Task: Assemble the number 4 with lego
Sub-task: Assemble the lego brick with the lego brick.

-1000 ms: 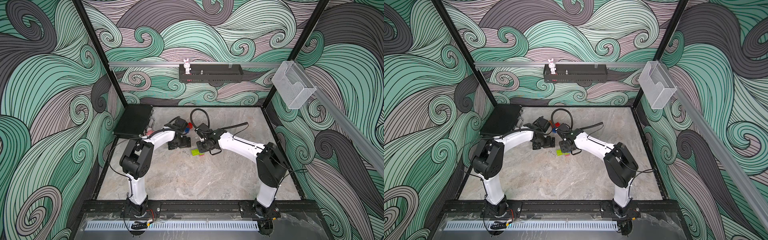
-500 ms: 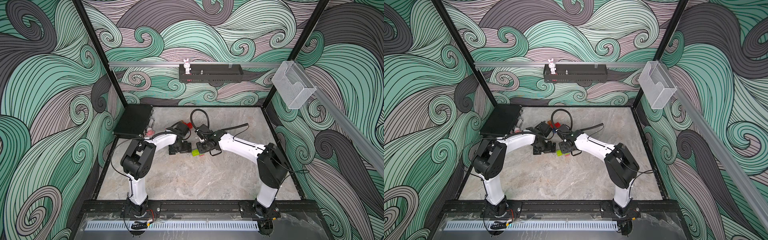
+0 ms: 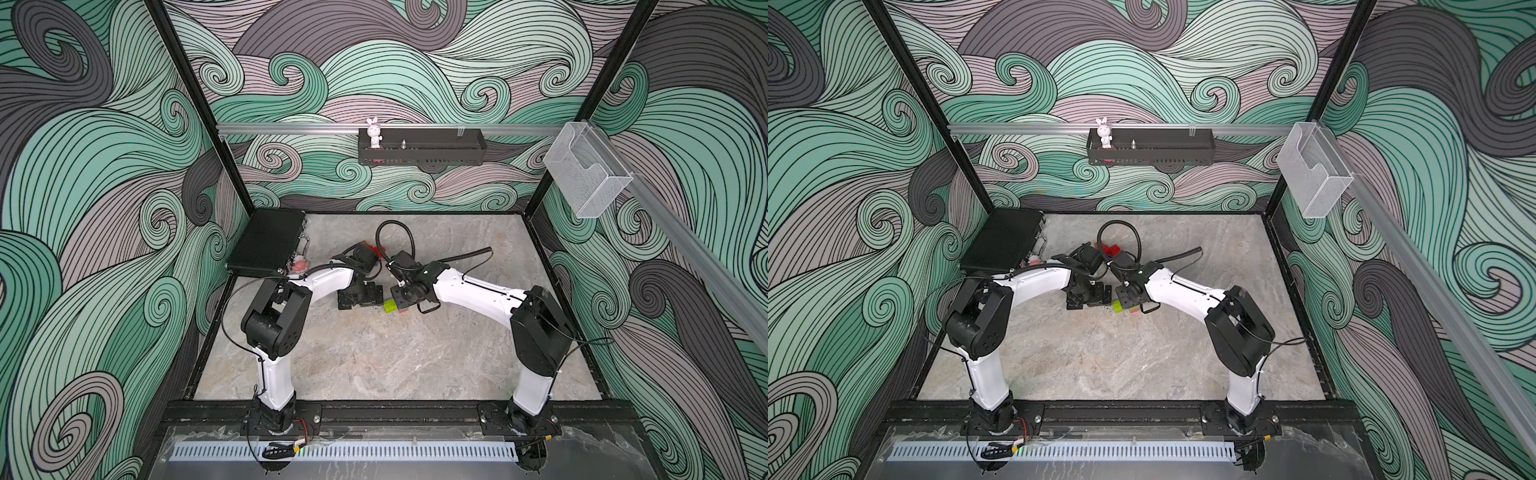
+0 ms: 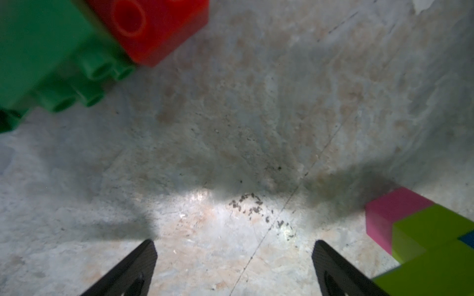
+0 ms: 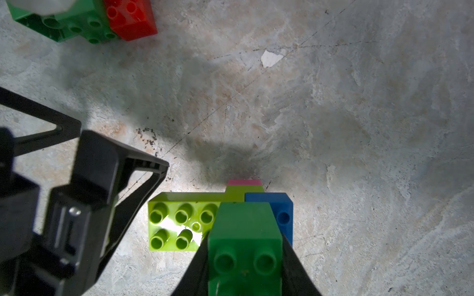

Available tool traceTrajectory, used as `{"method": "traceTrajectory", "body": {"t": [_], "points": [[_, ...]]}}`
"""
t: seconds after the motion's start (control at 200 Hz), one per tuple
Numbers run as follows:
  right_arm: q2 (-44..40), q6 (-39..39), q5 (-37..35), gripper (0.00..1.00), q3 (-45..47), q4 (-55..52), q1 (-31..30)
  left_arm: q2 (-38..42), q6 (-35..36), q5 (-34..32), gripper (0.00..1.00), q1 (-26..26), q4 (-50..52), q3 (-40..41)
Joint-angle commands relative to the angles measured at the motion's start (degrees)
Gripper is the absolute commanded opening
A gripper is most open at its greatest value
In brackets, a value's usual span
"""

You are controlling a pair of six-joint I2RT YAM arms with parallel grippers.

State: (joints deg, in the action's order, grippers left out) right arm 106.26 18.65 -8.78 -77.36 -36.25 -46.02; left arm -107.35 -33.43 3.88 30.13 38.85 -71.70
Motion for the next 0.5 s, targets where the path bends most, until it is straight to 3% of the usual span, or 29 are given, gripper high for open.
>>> {"method": "traceTrajectory", "body": {"t": [0.0,0.17,0.495], "points": [[8.9,-1.2,-0.5,0.13,7.3,-13.8,0.1,3.2,1.7,-1.7,0.99,-0.6,0.8,0.6],[9.7,0.8,0.1,0.13,9.6,-12.8,0.0,6.8,3.8,-1.6,0.99,-1.2,-2.1,3.7],[5.1,6.0,-1.7,0.35,2.7,-13.8,0.0,11.6,3.4,-1.9,0.99,-1.5,-4.7,7.3]]}}
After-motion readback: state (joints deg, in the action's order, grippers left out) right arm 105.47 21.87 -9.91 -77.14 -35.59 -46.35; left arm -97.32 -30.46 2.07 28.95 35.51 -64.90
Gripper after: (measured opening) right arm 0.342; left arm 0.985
